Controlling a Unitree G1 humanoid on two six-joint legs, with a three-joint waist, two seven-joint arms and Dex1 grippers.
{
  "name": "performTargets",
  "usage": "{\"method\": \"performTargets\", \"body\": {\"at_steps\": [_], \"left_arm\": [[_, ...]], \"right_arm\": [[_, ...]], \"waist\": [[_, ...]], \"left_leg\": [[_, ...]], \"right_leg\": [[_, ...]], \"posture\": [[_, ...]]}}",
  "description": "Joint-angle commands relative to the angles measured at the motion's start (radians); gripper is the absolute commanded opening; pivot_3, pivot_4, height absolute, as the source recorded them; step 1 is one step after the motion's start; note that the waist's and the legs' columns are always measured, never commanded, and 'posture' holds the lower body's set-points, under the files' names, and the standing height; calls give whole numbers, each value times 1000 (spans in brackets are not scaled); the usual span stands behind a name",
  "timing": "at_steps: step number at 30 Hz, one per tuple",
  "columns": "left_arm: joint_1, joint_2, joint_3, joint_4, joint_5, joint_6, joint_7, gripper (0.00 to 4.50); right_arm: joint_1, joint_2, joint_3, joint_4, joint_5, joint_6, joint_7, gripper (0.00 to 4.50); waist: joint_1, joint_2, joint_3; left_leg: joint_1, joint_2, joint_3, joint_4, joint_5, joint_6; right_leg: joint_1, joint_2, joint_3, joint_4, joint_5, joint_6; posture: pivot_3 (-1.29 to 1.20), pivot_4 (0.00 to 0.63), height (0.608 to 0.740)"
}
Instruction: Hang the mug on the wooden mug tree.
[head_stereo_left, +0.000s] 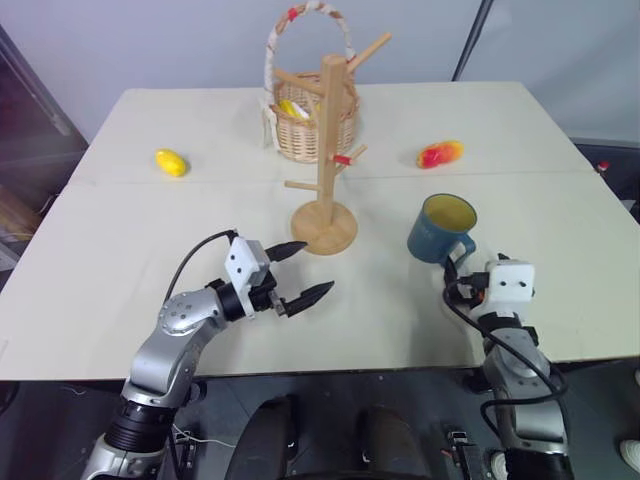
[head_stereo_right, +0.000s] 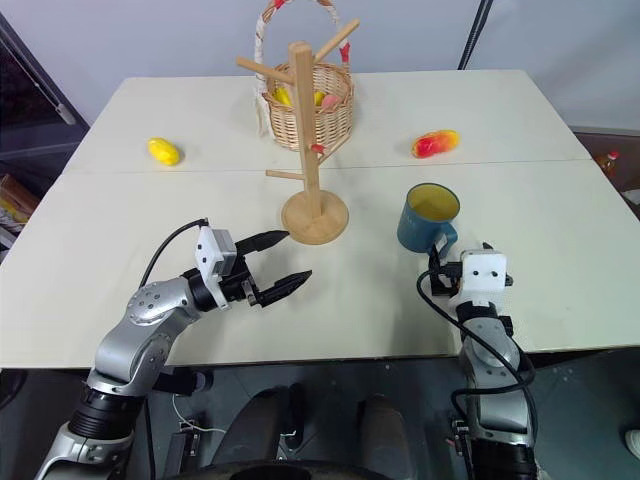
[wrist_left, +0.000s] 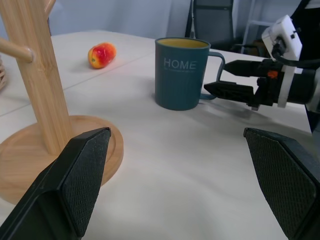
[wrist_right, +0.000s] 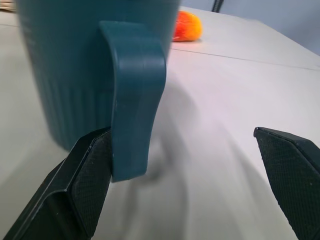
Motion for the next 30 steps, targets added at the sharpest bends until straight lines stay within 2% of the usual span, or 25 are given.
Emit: {"method": "performTargets", "body": {"at_steps": [1, 3, 6, 13, 17, 25, 28, 30], "left_arm": [[2, -2, 9, -8, -1, -31, -6, 4500], [4, -2, 10, -5, 0, -38, -7, 4500], [14, -2, 10, 4, 3, -55, -9, 4500], [10, -3, 15, 22, 0, -73, -9, 4500], [-10, -5, 22, 22, -12, -62, 0, 4500], [-21, 12, 57, 0, -38, -37, 15, 4500], [-11, 42, 110, 16, -42, -35, 22, 4500], [-6, 63, 140, 31, -42, -39, 20, 4500]], "right_arm": [[-27, 3, -23, 1, 13, 1, -10, 4467], [-35, 5, -24, 9, 19, 4, -6, 4467], [-51, 8, -23, 23, 36, 2, 7, 3581], [-78, 11, -12, 34, 73, -2, 40, 67], [-71, 2, -2, 15, 81, -4, 69, 19], [-81, -214, 110, -95, -6, -93, 290, 19], [-166, -332, 164, -170, -1, -106, 436, 19], [-262, -369, 186, -204, 23, -45, 485, 19]], "waist": [[0, 0, 0], [0, 0, 0], [-1, 0, 0], [-1, 0, 0], [0, 0, 0], [-3, 0, 0], [-10, 1, 1], [-15, 1, 1]], "left_leg": [[0, 0, 0, 0, 0, 0], [0, 0, 0, 0, 0, 0], [0, 0, 0, 0, 0, 0], [0, 0, 0, 0, 0, 0], [0, 0, 0, 0, 0, 0], [0, 0, 0, 1, 0, 0], [0, 0, 0, 1, 0, 0], [0, 1, 0, 1, 0, 0]], "right_leg": [[0, 0, 0, 0, 0, 0], [0, 0, 0, 0, 0, 0], [0, 0, 0, 0, 0, 0], [0, 0, 0, 0, 0, 0], [0, 0, 0, 1, 0, 1], [0, 1, 0, 1, 0, 1], [0, 1, 0, 1, 0, 1], [0, 1, 0, 2, 0, 1]], "posture": [[0, 150, 740], [0, 150, 740], [0, 150, 740], [0, 150, 740], [0, 150, 740], [0, 150, 740], [0, 150, 740], [0, 150, 740]]}}
